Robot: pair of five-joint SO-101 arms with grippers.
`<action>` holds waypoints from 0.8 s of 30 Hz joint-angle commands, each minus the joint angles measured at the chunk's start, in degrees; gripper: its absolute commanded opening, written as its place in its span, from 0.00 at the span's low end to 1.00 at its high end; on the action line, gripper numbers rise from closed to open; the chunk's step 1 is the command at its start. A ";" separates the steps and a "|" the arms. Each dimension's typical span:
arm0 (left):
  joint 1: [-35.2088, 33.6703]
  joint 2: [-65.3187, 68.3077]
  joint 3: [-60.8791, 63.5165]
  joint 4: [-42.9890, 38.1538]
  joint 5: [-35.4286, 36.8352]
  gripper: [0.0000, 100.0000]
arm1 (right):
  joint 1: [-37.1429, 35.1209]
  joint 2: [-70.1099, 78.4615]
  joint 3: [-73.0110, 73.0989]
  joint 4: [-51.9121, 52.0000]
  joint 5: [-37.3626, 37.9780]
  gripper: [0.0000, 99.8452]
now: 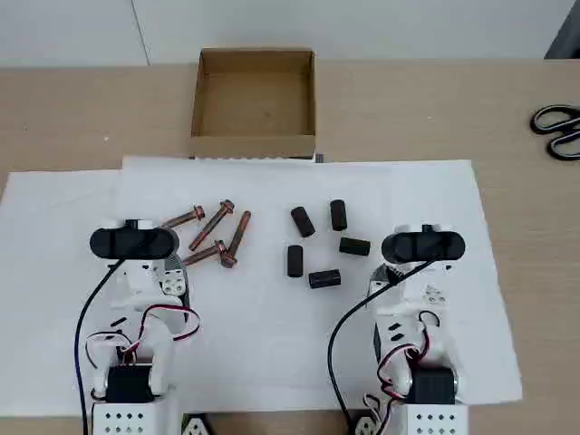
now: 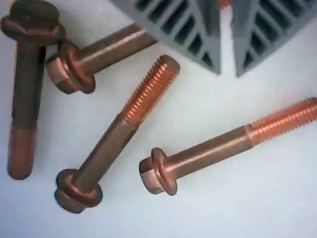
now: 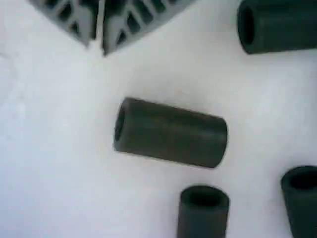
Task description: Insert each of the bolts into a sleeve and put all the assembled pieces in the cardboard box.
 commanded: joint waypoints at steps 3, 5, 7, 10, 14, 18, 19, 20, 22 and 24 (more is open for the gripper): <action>-0.35 -0.53 -0.22 -1.14 0.09 0.01 | 0.48 -1.19 0.44 0.13 0.62 0.00; -0.35 -0.53 -0.22 -1.14 0.09 0.01 | 0.48 -1.19 0.44 0.13 0.62 0.00; -0.35 -0.53 -0.22 -1.14 0.09 0.01 | 0.48 -1.19 0.44 0.13 0.62 0.00; -0.35 -0.53 -0.22 -1.14 0.09 0.01 | 0.04 -1.19 0.44 0.13 0.62 0.00; -0.35 -0.53 -0.22 -1.14 0.09 0.01 | 0.04 -1.19 0.44 0.13 0.62 0.00; -0.35 -0.53 -0.22 -1.14 0.09 0.01 | 0.04 -1.19 0.44 0.13 0.62 0.00; -0.35 -0.53 -0.22 -1.14 0.09 0.01 | 0.04 -1.19 0.44 0.13 0.62 0.00; -0.35 -0.53 -0.22 -1.14 0.09 0.01 | 0.04 -1.19 0.44 0.13 0.62 0.00; -0.35 -0.53 -0.22 -1.14 0.09 0.01 | 0.04 -1.27 0.44 0.04 0.62 0.00; -0.35 -0.53 -0.22 -1.14 0.09 0.01 | 0.04 -1.27 0.53 0.04 0.62 0.00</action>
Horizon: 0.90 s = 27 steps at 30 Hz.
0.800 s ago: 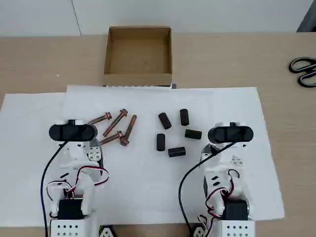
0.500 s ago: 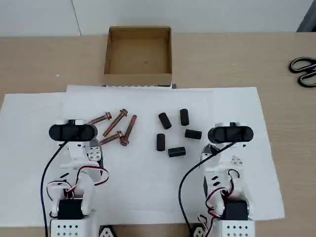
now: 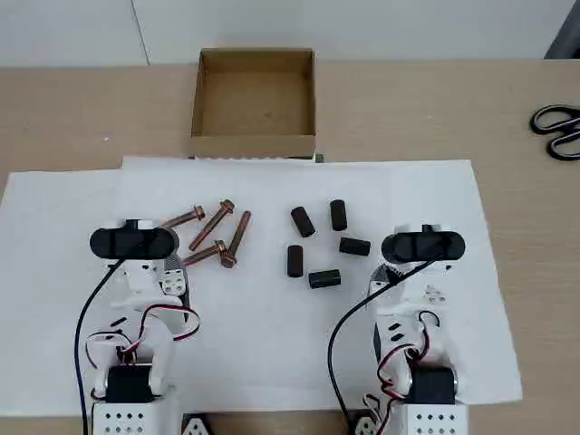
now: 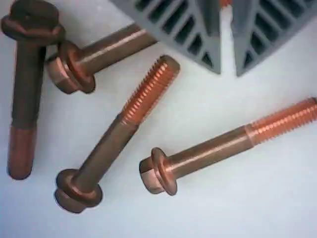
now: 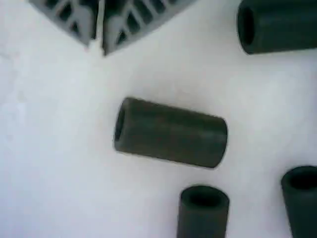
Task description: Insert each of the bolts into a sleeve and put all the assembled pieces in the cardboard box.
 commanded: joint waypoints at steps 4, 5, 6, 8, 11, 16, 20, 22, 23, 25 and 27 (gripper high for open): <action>-0.35 -0.53 -0.22 -1.14 0.09 0.01 | 0.04 -1.27 0.53 0.04 0.53 0.00; -0.35 -0.53 -0.22 -1.14 0.09 0.01 | 0.04 -1.27 0.53 0.04 0.53 0.00; -0.35 -0.53 -0.22 -1.14 0.09 0.01 | 0.04 -1.27 0.53 0.04 0.44 0.00; -0.35 -0.53 -0.22 -1.14 0.09 0.01 | 0.04 -1.27 0.53 0.04 0.44 0.00; 0.09 -0.53 -0.22 -1.14 0.00 0.01 | 0.04 -1.27 0.53 0.04 0.44 0.00; 3.52 -0.53 -0.22 -1.32 -0.18 0.01 | 0.13 -1.27 0.44 0.04 0.44 0.00; 6.07 -0.53 -0.92 1.76 0.09 0.01 | 0.40 -0.84 -4.48 0.48 0.44 0.00; 4.66 -0.26 -2.86 5.54 -0.18 0.01 | 0.22 -0.75 -8.35 0.48 0.44 0.00; 3.78 -0.26 -4.00 7.12 -0.26 0.01 | 0.22 -0.66 -10.29 0.57 0.44 0.00; 1.58 -0.18 -6.90 9.32 -0.79 0.01 | 0.22 0.40 -13.54 1.27 0.53 0.00; -0.35 -0.18 -9.98 11.08 -1.49 0.01 | 0.22 3.65 -17.67 3.65 0.53 0.00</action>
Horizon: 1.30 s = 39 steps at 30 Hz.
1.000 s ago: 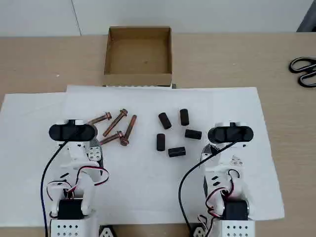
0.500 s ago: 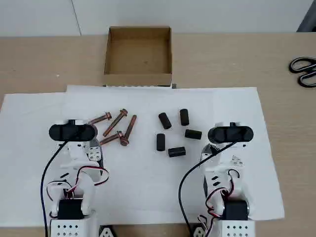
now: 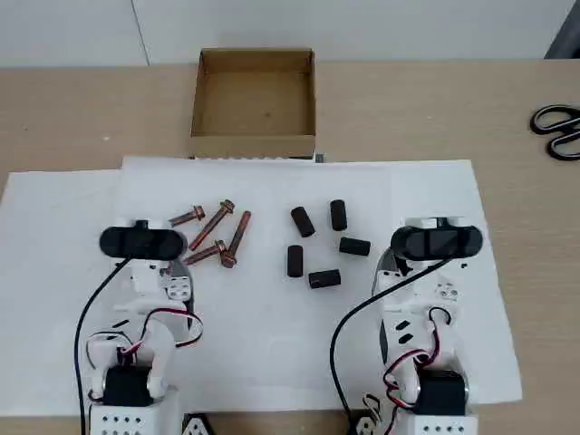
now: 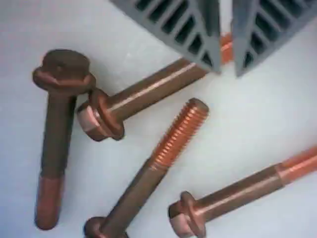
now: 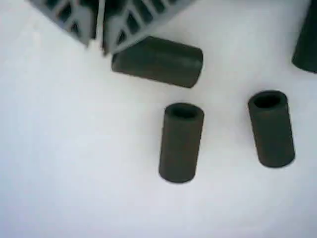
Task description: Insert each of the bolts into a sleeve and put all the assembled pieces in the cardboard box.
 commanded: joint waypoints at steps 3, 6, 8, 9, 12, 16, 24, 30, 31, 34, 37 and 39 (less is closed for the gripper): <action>-4.04 -0.09 -9.80 2.37 -0.79 0.01 | 0.31 12.26 -15.38 5.41 0.35 0.00; -4.22 -0.09 -13.41 2.37 -0.79 0.01 | 0.31 24.57 -27.34 7.52 -1.85 0.00; -4.22 -0.09 -15.43 2.46 -0.79 0.01 | -0.04 33.27 -36.40 9.36 -3.69 0.00; -4.22 -0.09 -16.04 2.46 -0.88 0.01 | -0.13 37.76 -40.97 10.68 -4.04 0.00; -4.22 0.62 -16.75 4.40 -2.64 0.01 | -0.13 50.42 -54.51 15.87 -3.87 0.00; -7.56 7.65 -19.47 7.91 -5.01 0.01 | -1.10 66.15 -72.18 27.74 -3.16 0.00; -12.75 36.48 -40.31 15.03 -8.44 0.01 | -3.30 91.91 -97.41 42.77 4.66 0.00; -14.51 56.00 -54.11 24.79 -8.88 0.01 | -6.46 101.58 -103.74 43.21 4.84 0.04; -14.68 58.20 -55.34 25.41 -8.88 0.01 | -7.69 102.55 -103.74 43.21 4.75 0.06; -14.59 64.00 -57.27 22.33 -8.88 0.01 | -10.86 105.19 -103.82 43.12 4.66 0.10; -14.59 69.36 -57.36 19.16 -11.60 0.01 | -13.23 108.09 -103.82 42.77 4.40 0.10; -14.51 72.70 -57.36 18.99 -14.51 0.01 | -14.02 109.93 -103.82 42.68 4.31 0.10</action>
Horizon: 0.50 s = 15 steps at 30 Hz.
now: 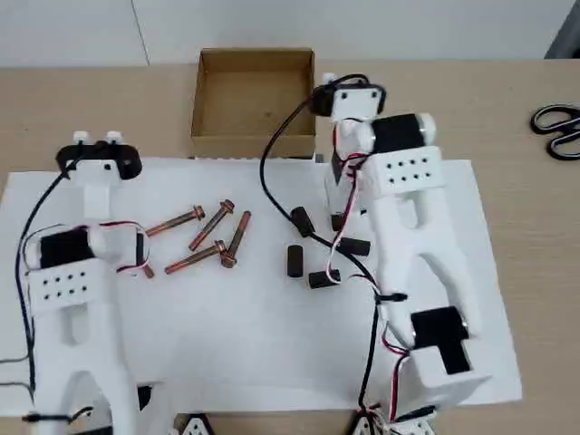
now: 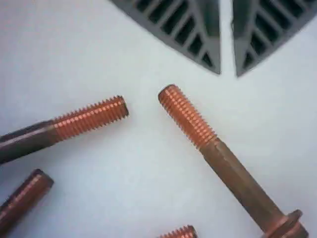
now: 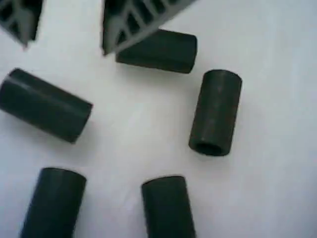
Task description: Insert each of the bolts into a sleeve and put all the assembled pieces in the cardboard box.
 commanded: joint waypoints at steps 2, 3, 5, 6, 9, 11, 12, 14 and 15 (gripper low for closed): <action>0.35 6.59 -2.51 -1.93 -2.90 0.01 | -1.36 2.77 -2.55 -0.04 -1.49 0.10; 0.53 8.09 -2.51 -2.02 -2.90 0.01 | -1.36 3.74 -2.55 -0.75 -2.37 0.10; 0.70 10.73 -2.51 -2.20 -2.90 0.01 | -1.19 5.41 -2.55 -2.07 -2.99 0.10; 0.79 11.78 -2.42 -2.90 -2.90 0.01 | -1.19 6.29 -2.55 -2.77 -3.08 0.10; 0.44 14.33 -2.42 -4.66 -2.90 0.06 | -1.36 9.27 -2.55 -5.23 -3.16 0.10; 0.44 15.21 -2.42 -5.80 -2.90 0.09 | -1.45 11.21 -2.55 -6.81 -3.16 0.10; 0.62 15.38 -2.42 -6.33 -2.90 0.10 | -1.45 12.09 -2.55 -7.60 -3.16 0.10; 0.79 15.56 -2.33 -7.56 -2.90 0.11 | -1.45 13.67 -2.55 -9.19 -3.08 0.10; 0.79 15.65 -2.33 -8.18 -2.90 0.11 | -1.45 14.37 -2.55 -9.98 -2.99 0.10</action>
